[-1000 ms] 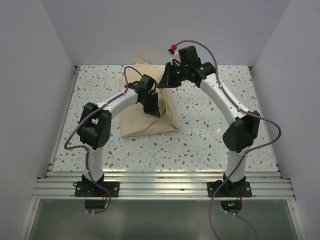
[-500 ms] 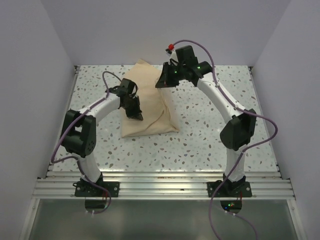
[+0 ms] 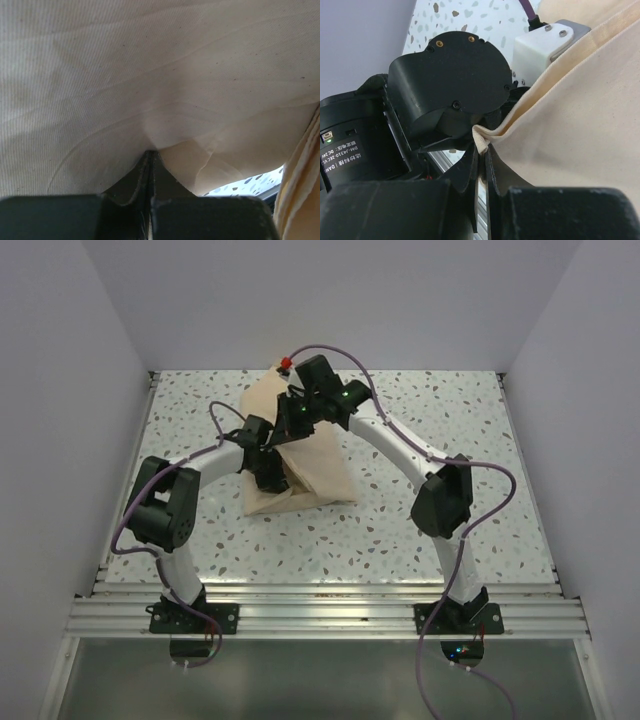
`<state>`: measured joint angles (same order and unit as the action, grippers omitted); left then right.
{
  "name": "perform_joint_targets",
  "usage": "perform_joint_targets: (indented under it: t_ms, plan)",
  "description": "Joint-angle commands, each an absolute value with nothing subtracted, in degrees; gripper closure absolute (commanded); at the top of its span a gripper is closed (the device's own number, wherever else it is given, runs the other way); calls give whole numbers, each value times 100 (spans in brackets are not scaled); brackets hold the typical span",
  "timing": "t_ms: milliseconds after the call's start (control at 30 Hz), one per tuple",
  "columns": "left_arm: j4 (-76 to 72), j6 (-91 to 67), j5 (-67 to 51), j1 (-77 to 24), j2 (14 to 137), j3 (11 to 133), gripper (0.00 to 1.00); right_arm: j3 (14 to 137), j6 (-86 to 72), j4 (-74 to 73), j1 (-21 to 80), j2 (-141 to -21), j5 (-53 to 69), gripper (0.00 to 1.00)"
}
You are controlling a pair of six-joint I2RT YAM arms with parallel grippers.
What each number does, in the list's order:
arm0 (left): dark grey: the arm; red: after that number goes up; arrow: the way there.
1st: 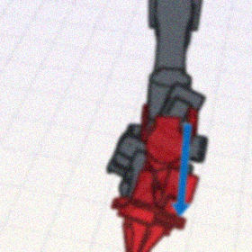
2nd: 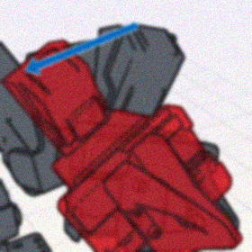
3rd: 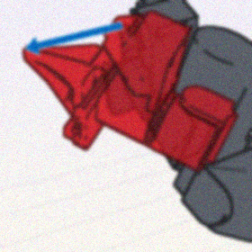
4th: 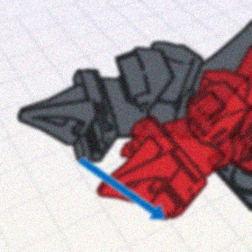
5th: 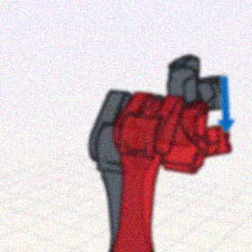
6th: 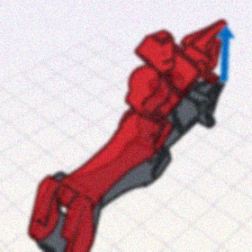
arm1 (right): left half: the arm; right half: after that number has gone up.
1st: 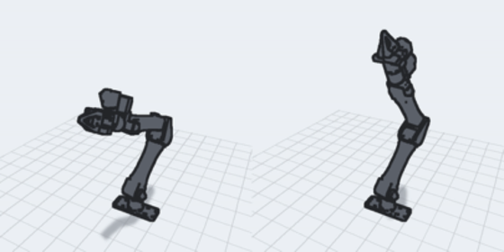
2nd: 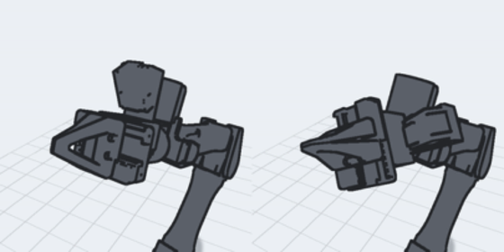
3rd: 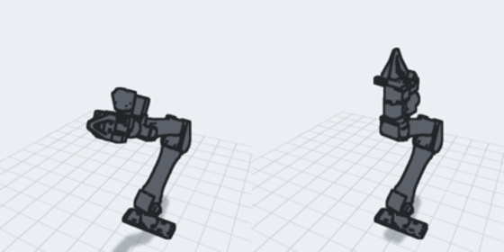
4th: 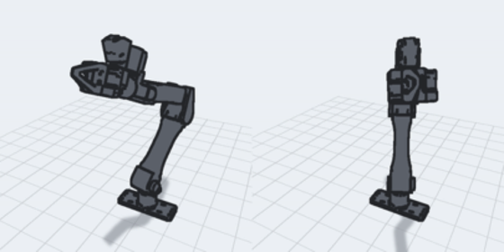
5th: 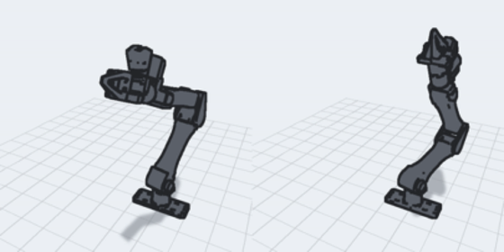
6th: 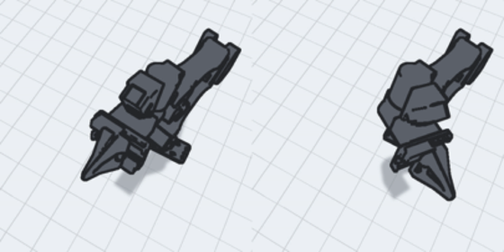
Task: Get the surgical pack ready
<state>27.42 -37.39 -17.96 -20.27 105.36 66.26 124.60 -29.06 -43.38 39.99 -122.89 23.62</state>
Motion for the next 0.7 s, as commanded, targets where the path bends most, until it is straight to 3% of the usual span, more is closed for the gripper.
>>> perform_joint_targets:
  t_ms: [0, 200, 400, 667]
  plan:
    - [2601, -3788, -1837, -2109, 10424, 6574, 100, 12482, -3006, -4210, 4087, -12147, 2558, 100]
    - [2821, -3762, -1723, -2109, 10047, 6706, 99, 12603, -2971, -4192, 4069, -12181, 2251, 100]
    - [3252, -3656, -1529, -2101, 9361, 6820, 84, 12832, -3146, -4140, 4008, -12331, 1934, 100]
    - [2814, -3665, -2099, -2101, 8807, 5952, 84, 12973, -3480, -3938, 4017, -12480, 1618, 100]
